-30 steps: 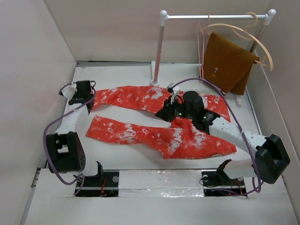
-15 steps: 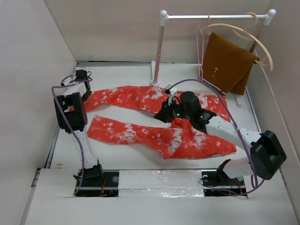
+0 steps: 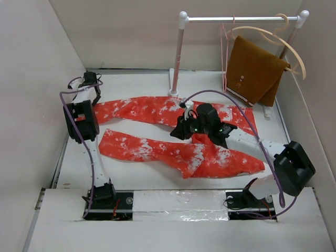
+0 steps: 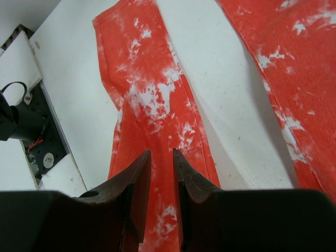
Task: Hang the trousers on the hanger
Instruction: Flatten out the trousers at the center of the board.
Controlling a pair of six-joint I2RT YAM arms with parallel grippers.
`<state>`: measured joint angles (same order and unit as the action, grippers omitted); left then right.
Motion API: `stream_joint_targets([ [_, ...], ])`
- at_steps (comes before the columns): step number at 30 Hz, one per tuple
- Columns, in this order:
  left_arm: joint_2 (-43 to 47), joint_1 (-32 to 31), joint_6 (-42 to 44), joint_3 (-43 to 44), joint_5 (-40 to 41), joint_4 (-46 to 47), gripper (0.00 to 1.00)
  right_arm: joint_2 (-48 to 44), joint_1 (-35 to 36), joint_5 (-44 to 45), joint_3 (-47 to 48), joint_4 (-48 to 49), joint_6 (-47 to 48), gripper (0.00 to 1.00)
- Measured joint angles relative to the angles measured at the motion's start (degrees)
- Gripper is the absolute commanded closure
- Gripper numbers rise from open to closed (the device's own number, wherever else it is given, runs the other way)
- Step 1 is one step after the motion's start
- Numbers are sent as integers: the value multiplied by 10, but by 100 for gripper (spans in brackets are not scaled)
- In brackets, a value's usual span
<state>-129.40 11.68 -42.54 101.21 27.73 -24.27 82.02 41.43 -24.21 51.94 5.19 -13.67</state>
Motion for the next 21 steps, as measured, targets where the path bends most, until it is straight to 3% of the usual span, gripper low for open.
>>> stream_joint_targets([
  [3, -16, -1, 9, 23, 8, -6, 56, 0, 0, 0, 1, 0, 0, 70],
  [4, -17, -1, 12, 24, 9, -7, 72, 0, 0, 0, 1, 0, 0, 70],
  [7, -17, -1, 19, 24, 5, -4, 97, 0, 1, 0, 1, 0, 0, 70],
  [8, -17, 0, 21, 24, 4, -3, 100, 0, 1, 0, 1, 0, 0, 70],
  [18, -63, -5, 48, 130, -23, -17, 100, 5, 0, 0, 1, 0, 0, 70],
  [21, -83, -7, 56, 193, -29, -19, 90, 11, -3, 0, 2, 0, 0, 70],
])
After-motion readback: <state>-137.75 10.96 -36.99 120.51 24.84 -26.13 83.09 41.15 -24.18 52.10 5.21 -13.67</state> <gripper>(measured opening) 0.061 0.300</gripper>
